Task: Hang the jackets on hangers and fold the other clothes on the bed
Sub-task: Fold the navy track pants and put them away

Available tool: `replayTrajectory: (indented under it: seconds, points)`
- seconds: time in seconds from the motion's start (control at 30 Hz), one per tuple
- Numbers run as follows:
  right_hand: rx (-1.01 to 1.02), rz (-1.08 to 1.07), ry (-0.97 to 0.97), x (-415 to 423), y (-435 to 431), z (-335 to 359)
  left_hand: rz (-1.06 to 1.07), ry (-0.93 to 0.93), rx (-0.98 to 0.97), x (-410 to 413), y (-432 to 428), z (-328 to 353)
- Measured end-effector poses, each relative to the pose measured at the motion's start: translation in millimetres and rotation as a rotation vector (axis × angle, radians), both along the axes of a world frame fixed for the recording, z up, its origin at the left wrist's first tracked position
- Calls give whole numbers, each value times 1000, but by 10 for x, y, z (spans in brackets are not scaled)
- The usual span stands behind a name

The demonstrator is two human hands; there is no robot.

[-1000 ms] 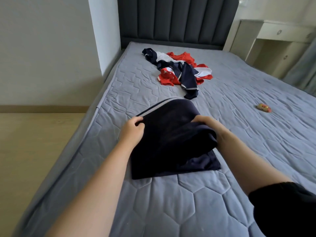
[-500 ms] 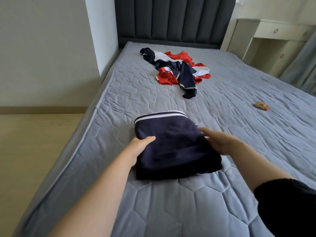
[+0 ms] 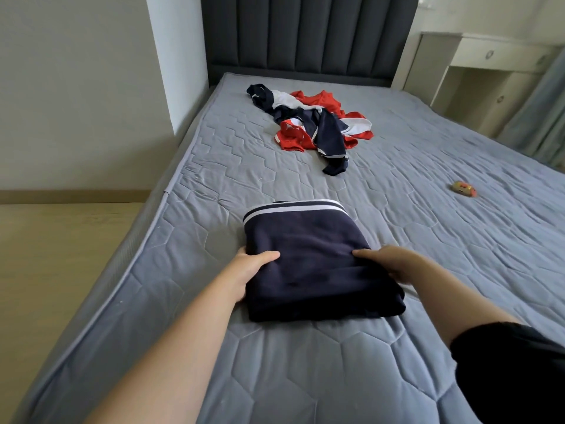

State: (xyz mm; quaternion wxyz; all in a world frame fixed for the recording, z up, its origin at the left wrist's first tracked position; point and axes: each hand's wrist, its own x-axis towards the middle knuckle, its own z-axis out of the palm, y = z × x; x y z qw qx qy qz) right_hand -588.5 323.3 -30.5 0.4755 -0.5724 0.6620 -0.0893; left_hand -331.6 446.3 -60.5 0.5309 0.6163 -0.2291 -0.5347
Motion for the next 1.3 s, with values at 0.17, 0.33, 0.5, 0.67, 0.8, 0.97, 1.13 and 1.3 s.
replayTrajectory:
  seconds: [0.17, 0.33, 0.5, 0.67, 0.8, 0.97, 1.13, 1.3]
  points:
    - [163, -69, -190, 76, 113, 27, 63, -39, 16, -12, -3, -45]
    - [-89, -59, -261, 267, 90, 383, 84, 70, 5, -8, 21, 15]
    - [-855, 86, -103, 701, 273, 1059, 23, 240, -133, -13, -6, 65]
    - [-1714, 378, 301, 979, 556, 1224, 169, 457, -20, 129, -54, 198]
    - [-1684, 653, 583, 1154, 665, 864, 175, 349, -139, 493, 90, 361]
    - [-907, 968, 873, 1220, 933, 79, 232, 253, 10, 911, 225, 216]
    - [-628, 918, 476, 1065, 595, 276, 170, -539, -49, 547, 14, 278]
    - [-667, 339, 339, 816, 267, 458, 326, -1105, -166, 249, 16, 456]
